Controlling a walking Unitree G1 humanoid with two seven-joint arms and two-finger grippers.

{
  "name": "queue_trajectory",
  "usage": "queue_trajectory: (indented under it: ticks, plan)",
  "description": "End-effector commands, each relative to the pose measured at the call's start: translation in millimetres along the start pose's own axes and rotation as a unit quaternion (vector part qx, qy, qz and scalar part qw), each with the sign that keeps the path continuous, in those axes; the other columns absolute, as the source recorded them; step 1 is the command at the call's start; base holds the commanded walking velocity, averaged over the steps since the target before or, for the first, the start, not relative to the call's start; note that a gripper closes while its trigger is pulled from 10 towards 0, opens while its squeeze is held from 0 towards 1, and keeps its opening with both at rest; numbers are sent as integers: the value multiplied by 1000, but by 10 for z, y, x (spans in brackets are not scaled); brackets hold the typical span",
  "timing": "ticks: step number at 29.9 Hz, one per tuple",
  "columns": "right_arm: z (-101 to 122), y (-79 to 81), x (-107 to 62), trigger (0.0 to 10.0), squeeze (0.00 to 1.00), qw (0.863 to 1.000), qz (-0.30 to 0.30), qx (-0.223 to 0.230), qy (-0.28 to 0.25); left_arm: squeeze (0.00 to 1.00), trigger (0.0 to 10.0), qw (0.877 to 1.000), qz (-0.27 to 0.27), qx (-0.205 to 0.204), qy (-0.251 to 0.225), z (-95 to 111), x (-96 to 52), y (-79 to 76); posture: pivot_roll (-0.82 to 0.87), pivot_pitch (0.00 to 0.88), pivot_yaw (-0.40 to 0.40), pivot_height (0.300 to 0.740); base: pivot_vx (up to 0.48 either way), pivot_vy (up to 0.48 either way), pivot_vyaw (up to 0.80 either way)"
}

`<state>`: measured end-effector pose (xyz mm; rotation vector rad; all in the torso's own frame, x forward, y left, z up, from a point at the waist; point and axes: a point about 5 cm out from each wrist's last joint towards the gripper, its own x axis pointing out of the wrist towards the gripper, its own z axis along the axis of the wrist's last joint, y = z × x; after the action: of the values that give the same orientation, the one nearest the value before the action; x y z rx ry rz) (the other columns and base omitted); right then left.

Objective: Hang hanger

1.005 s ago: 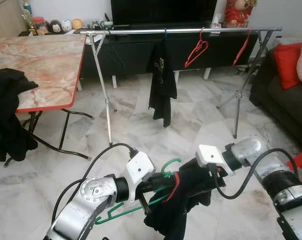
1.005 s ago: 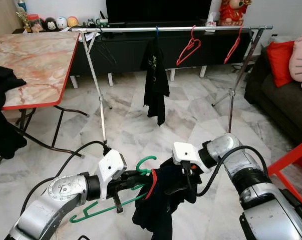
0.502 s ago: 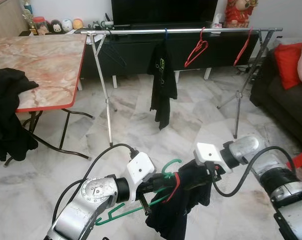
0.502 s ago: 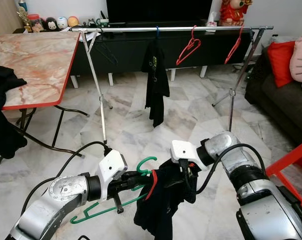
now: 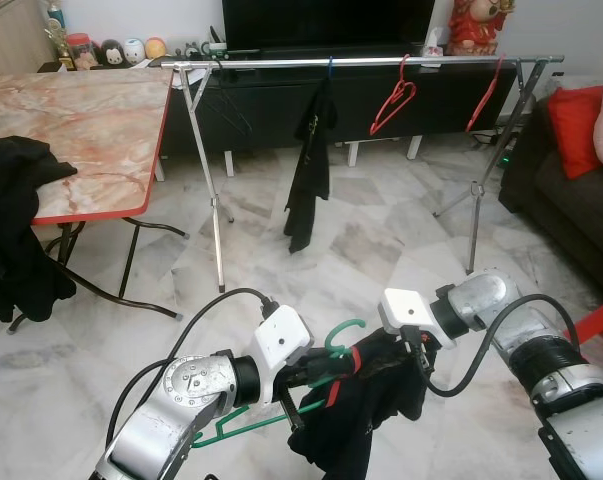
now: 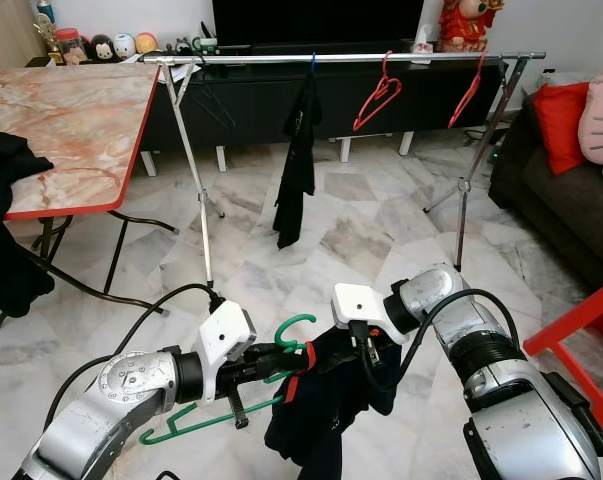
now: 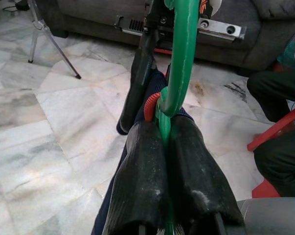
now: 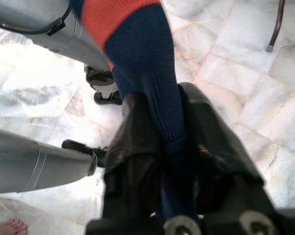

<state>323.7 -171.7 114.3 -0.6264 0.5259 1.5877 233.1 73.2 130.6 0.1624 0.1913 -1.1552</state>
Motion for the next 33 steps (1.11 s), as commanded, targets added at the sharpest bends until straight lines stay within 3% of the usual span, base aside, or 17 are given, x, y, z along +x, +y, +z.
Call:
queue_trajectory:
  ticks: [1, 15, 16, 24, 33]
  plan:
    - [2, 10, 15, 0, 0, 1000, 5, -7, 2, 0, 10000, 999, -9, 20, -25, 134, 13, -31, -48, 0, -32, 740, 0, 0, 0]
    - [-4, 40, 97, 0, 0, 1000, 14, -20, 9, 0, 10000, 999, -25, 22, -24, 151, 23, -51, -50, 0, -26, 740, 0, 0, 0]
    - [-7, 46, 110, 0, 0, 1000, 16, -22, 10, 1000, 10000, 999, -27, 20, -25, 150, 34, -57, -50, 0, -27, 740, 0, 0, 0]
    - [-4, 41, 112, 0, 0, 999, 17, -25, 16, 1000, 10000, 999, -40, 17, -14, 123, 23, -69, -49, 0, -31, 740, 0, 0, 0]
    - [-77, 40, 75, 0, 0, 998, 9, -27, 54, 1000, 10000, 1000, -18, 15, -2, 112, -121, 29, -43, 0, -39, 740, 0, 0, 0]
